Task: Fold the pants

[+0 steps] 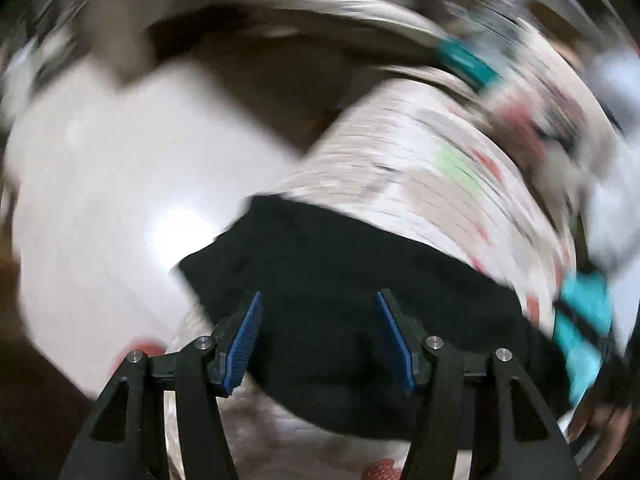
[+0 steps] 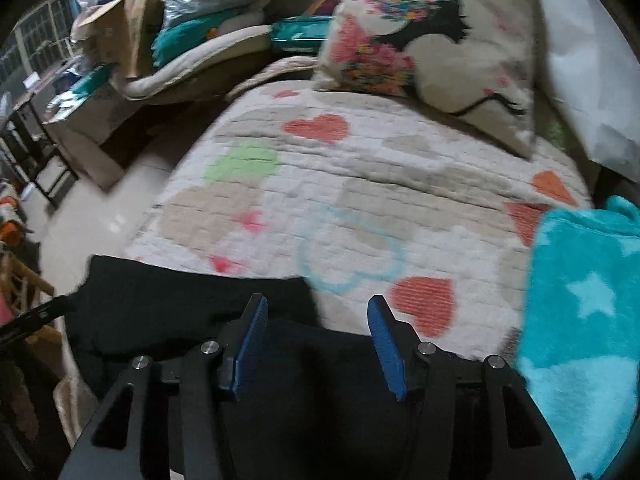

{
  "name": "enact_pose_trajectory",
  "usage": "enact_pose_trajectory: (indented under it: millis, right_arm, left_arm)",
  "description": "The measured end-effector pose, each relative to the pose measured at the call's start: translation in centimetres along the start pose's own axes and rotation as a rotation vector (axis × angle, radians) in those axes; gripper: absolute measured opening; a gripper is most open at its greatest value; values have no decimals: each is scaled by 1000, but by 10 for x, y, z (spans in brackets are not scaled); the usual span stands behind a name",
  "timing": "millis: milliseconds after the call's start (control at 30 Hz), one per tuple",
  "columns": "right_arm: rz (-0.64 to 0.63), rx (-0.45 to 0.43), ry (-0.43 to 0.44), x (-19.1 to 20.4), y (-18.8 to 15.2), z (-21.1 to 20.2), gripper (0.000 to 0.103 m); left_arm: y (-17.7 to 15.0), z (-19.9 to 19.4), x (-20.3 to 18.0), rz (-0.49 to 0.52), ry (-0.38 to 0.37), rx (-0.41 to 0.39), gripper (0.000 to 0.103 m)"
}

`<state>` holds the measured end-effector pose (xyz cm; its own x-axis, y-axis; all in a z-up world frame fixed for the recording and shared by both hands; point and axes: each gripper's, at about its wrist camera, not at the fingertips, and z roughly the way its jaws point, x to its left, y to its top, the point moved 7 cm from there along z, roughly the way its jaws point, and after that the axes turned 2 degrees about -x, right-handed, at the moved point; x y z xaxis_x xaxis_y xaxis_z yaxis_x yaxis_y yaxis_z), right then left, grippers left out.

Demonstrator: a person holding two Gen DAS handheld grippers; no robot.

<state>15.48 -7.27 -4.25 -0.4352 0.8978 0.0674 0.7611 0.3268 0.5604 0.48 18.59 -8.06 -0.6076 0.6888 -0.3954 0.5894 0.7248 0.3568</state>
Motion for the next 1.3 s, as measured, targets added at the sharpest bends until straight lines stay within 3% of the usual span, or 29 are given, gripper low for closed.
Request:
enact_pose_trajectory:
  millis: [67,133,400,467,700,1000,1300]
  right_arm:
    - [-7,12,56,22,5,7,58]
    - [-39,38,120,50,8,17,58]
    - [-276,185,321,181,8,72,67]
    - [-326,218,337,207,8,86,67]
    - [-476,326,346,283,5,141,67]
    - [-579,407,335,327,0,178,67]
    - [-634,447,352,337,-16,170,69]
  left_arm:
    - [-4,6,24,-105,-11,34,57]
    - [-10,10,41,-148,-19,44,57]
    - [-28,32,69,-255,-74,122,57]
    - [-36,43,73,-305,-93,169,59]
    - [-35,50,74,-365,-110,165,71]
    - [-32,55,71,-387,-96,156,79]
    - [-31,56,72,-390,-88,160,80]
